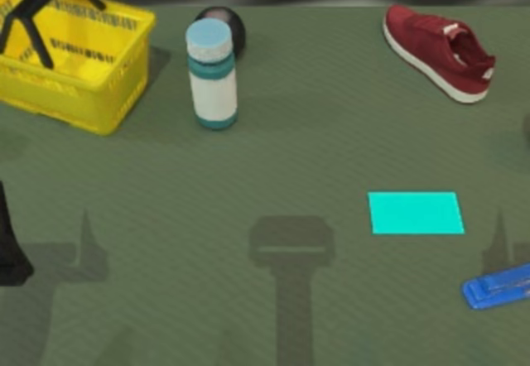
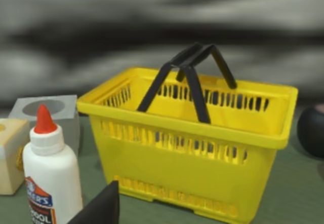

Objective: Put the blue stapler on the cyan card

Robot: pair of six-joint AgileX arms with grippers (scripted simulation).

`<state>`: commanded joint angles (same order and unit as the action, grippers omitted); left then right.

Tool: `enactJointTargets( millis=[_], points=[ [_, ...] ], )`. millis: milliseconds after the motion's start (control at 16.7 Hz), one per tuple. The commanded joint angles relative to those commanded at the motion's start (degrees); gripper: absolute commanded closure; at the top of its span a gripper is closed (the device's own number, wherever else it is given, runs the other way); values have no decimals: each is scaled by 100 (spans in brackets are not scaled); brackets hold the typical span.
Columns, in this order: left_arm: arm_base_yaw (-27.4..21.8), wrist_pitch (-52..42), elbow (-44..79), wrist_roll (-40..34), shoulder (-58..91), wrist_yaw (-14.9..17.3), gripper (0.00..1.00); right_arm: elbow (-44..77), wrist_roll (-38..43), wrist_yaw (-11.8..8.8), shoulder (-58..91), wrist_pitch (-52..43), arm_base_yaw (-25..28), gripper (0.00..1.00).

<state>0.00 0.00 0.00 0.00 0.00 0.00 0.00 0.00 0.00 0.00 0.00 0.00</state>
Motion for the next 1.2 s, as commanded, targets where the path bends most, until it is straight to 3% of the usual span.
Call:
enactJointTargets(
  millis=[240,480,1200],
  points=[
    [0,0,0,0,0,0,0,180,-189,-11,189,-171,48,0],
    [0,0,0,0,0,0,0,1092,-1286,-26,1281,-1046,254,0],
    [0,0,0,0,0,0,0,5058,-7542,38,7528,-5197,1145,0]
  ],
)
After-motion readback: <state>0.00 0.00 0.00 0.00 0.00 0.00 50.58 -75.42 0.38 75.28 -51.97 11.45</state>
